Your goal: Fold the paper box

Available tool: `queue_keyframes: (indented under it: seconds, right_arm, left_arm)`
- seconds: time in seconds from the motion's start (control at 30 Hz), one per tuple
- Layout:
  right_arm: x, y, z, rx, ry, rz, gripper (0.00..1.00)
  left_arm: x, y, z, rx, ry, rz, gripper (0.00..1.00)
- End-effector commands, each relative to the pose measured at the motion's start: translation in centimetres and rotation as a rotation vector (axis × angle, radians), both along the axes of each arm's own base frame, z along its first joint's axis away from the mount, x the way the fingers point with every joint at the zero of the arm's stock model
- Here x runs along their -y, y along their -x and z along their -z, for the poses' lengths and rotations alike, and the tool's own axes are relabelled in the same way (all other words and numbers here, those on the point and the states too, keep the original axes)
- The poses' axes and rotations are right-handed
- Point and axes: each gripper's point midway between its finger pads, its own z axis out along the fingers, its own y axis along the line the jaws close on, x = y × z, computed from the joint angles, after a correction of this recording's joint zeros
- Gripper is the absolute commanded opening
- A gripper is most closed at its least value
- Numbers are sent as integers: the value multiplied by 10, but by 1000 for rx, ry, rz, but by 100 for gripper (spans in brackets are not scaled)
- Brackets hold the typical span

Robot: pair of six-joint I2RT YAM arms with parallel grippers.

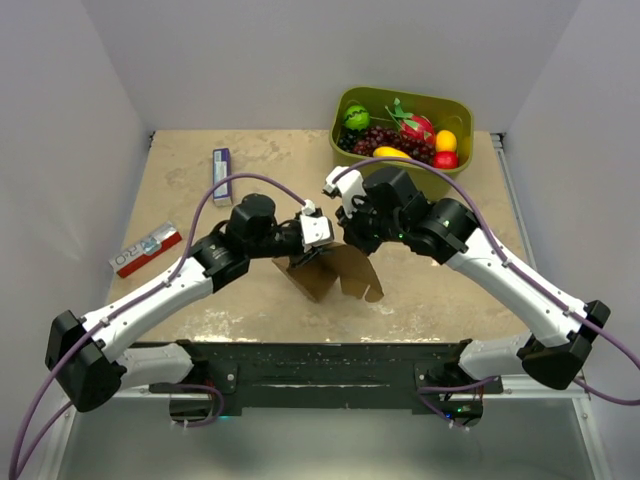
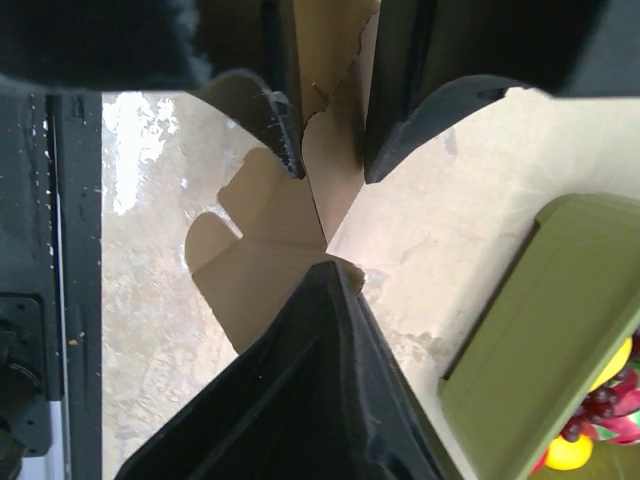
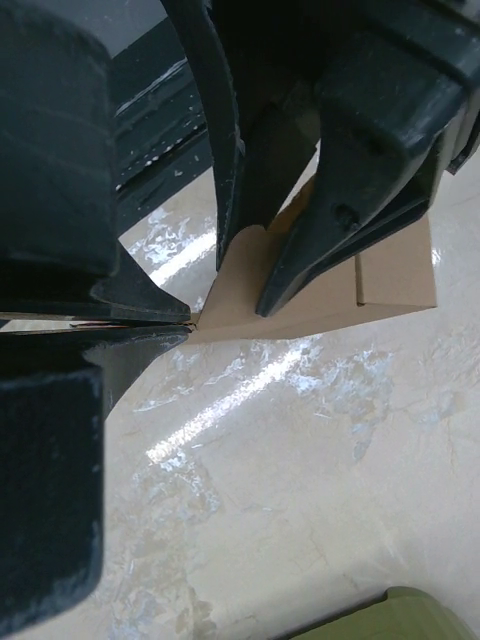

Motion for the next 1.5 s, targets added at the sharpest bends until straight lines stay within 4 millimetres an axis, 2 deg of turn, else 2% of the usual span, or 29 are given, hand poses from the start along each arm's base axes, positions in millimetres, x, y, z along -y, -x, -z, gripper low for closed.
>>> queue_keyframes:
  seconds: [0.0,0.17,0.27,0.3,0.33,0.43,0.47,0.53,0.57,0.6,0.63,0.7,0.73,0.77,0.8,0.83,0.9,0.93,1.03,1.1,1.2,1.27,1.3,1.33,1.37,1.47]
  right_arm:
    - [-8,-3,-13,43,-51,-37,0]
    - [-11,-3,-20,58,-78,-39,0]
    - [-11,-1,-26,69,-105,-40,0]
    - [-11,-1,-27,73,-110,-41,0]
    - [-10,-1,-30,80,-116,-40,7]
    - [-3,-6,-34,102,-120,21,48]
    - [0,-10,-38,116,-132,58,72]
    - [14,-20,-47,136,-172,213,80]
    - [18,-22,-51,140,-200,262,82]
    - [20,-22,-55,111,-266,334,82]
    - [21,-24,-57,110,-320,382,82]
    - [23,-14,-72,47,-503,470,83]
    - [17,-14,-67,21,-573,486,83]
    - [18,-4,-77,-2,-667,481,82]
    - [14,0,-79,-59,-754,503,82]
    - [6,0,-73,-71,-809,475,81]
    - [6,9,-76,-57,-870,423,84]
    - [8,6,-62,-59,-855,444,88]
    - [25,-5,-42,-100,-800,617,93]
    - [24,-2,-44,-174,-863,672,93]
    - [7,11,-52,-342,-1072,645,91]
    - [4,14,-54,-462,-1262,658,89]
    - [1,16,-31,-522,-1269,685,88]
    - [0,20,-43,-561,-1345,643,88]
    - [-1,22,-41,-623,-1385,658,87]
    - [4,25,-30,-662,-1396,703,88]
  left_arm:
    - [7,10,-9,-46,25,55,25]
    - [8,7,-6,-53,22,42,18]
    - [9,3,-6,-44,26,5,10]
    - [10,2,-5,-42,33,-3,3]
    - [9,-1,-4,-35,33,-22,0]
    - [4,-12,2,-33,29,-105,0]
    - [2,-18,4,-35,26,-144,0]
    - [-6,-28,9,-49,27,-237,0]
    - [-10,-27,7,-63,45,-261,0]
    - [-17,-28,21,-80,44,-294,0]
    - [-19,-29,23,-74,70,-310,0]
    - [-24,-23,23,-80,89,-324,0]
    - [-25,-23,20,-73,116,-331,0]
    - [-27,-22,17,-71,138,-338,0]
    - [-27,-22,16,-72,147,-342,0]
    - [-26,-23,16,-77,149,-342,0]
    - [-22,-20,18,-94,149,-320,0]
    - [-21,-18,19,-98,148,-311,0]
    - [-21,-17,16,-92,155,-304,0]
    - [-21,-14,10,-81,173,-291,0]
    - [-21,-13,9,-68,174,-283,0]
    - [-21,-11,7,-57,175,-270,0]
    - [-20,-9,5,-56,178,-255,0]
    - [-20,-8,5,-52,179,-250,0]
    - [-20,-6,3,-40,186,-243,0]
    - [-21,-4,0,-23,190,-238,0]
